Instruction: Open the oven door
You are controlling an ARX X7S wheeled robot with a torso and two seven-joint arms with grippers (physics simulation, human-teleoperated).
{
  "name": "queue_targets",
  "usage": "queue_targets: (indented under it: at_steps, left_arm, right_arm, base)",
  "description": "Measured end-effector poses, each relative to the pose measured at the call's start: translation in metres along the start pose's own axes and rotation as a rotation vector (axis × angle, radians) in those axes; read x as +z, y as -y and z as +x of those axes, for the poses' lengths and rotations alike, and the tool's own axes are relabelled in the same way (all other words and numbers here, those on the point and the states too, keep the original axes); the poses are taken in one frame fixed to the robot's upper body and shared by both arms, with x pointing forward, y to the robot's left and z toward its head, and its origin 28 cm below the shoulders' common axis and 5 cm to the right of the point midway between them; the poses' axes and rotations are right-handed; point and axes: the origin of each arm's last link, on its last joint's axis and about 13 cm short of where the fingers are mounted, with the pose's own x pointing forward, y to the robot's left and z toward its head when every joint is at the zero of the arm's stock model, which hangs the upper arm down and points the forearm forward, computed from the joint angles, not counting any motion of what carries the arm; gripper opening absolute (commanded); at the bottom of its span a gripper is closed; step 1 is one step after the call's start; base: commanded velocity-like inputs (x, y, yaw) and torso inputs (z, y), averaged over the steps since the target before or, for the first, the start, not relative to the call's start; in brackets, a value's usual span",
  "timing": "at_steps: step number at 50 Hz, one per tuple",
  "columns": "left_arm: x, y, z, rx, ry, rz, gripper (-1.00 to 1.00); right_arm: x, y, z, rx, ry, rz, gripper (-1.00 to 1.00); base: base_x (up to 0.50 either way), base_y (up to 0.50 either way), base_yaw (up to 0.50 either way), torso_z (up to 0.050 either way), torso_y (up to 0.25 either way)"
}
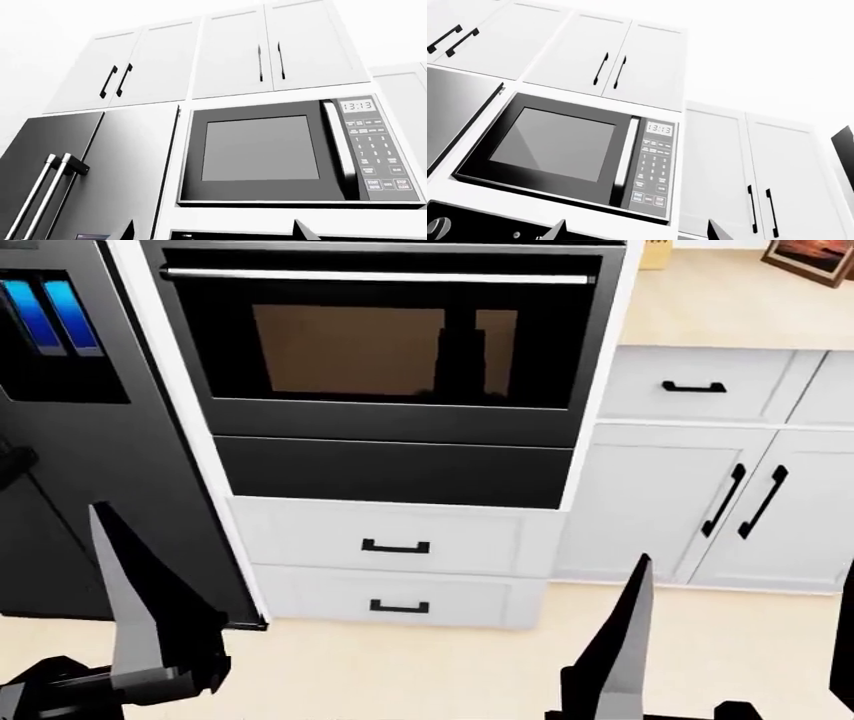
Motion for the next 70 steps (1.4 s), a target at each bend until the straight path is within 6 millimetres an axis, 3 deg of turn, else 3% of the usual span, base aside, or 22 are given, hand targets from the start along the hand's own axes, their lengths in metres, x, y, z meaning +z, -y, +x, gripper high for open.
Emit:
queue_targets:
  at_steps: [70]
  left_arm:
    - [-0.0006,0.0008,0.0024,0.005,0.012,0.005,1.00]
  right_arm:
    - [0.0000,-0.0003,-0.0008,0.003,0.010,0.016,1.00]
  base:
    - [0.00,0.00,0.30,0.000,0.000]
